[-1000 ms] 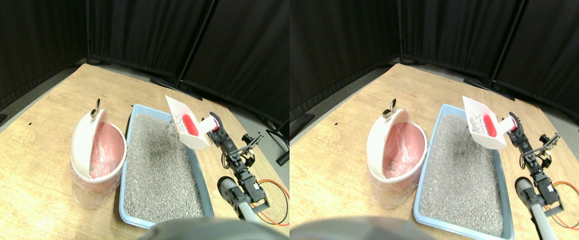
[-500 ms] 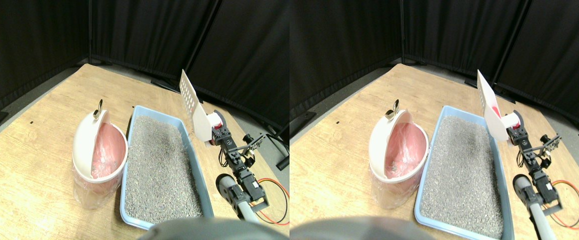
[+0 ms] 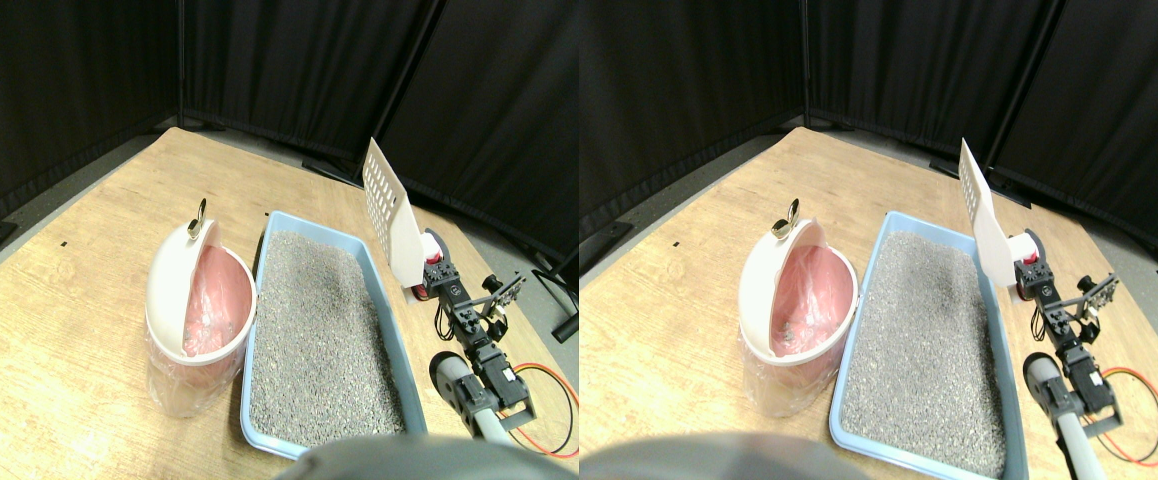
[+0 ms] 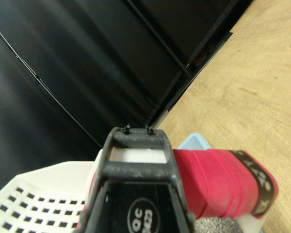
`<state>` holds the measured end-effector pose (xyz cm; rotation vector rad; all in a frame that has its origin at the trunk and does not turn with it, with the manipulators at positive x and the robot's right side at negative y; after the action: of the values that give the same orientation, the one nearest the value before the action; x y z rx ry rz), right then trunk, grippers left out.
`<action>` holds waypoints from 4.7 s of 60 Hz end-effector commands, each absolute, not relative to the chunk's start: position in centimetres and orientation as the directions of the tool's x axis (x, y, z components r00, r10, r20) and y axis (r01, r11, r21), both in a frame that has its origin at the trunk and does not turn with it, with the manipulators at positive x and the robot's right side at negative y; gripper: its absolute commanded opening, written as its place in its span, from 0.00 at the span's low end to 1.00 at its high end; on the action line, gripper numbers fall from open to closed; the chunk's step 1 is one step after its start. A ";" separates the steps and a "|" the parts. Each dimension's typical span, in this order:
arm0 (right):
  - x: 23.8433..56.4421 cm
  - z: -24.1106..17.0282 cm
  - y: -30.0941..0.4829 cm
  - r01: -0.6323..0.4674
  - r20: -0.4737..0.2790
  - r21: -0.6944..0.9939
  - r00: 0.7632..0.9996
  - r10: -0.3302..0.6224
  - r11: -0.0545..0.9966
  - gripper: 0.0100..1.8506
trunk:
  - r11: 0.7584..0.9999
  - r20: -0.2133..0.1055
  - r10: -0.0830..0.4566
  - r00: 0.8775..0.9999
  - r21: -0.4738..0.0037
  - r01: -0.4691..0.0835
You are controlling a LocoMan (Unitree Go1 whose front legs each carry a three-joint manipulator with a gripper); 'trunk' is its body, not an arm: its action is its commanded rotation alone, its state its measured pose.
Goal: Scoop (unimanual)
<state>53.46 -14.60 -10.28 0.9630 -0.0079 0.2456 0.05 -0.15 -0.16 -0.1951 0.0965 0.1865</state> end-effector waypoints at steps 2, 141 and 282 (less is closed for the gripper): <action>53.4 -9.2 -14.1 -0.283 0.183 0.775 0.956 0.228 0.565 0.02 | 0.958 -0.118 0.193 0.974 -0.192 -0.213; 53.7 -7.7 -6.7 -0.563 0.089 0.115 0.826 0.556 0.819 0.02 | 0.868 -0.114 0.394 0.912 -0.281 -0.410; 54.3 -6.1 -1.2 -0.610 -0.086 -0.299 0.783 0.616 0.734 0.11 | 0.848 -0.117 0.424 0.898 -0.297 -0.439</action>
<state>54.36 -1.75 -7.41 -0.3529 0.0782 0.6514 -0.50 0.07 -0.35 -0.3240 0.0421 0.4008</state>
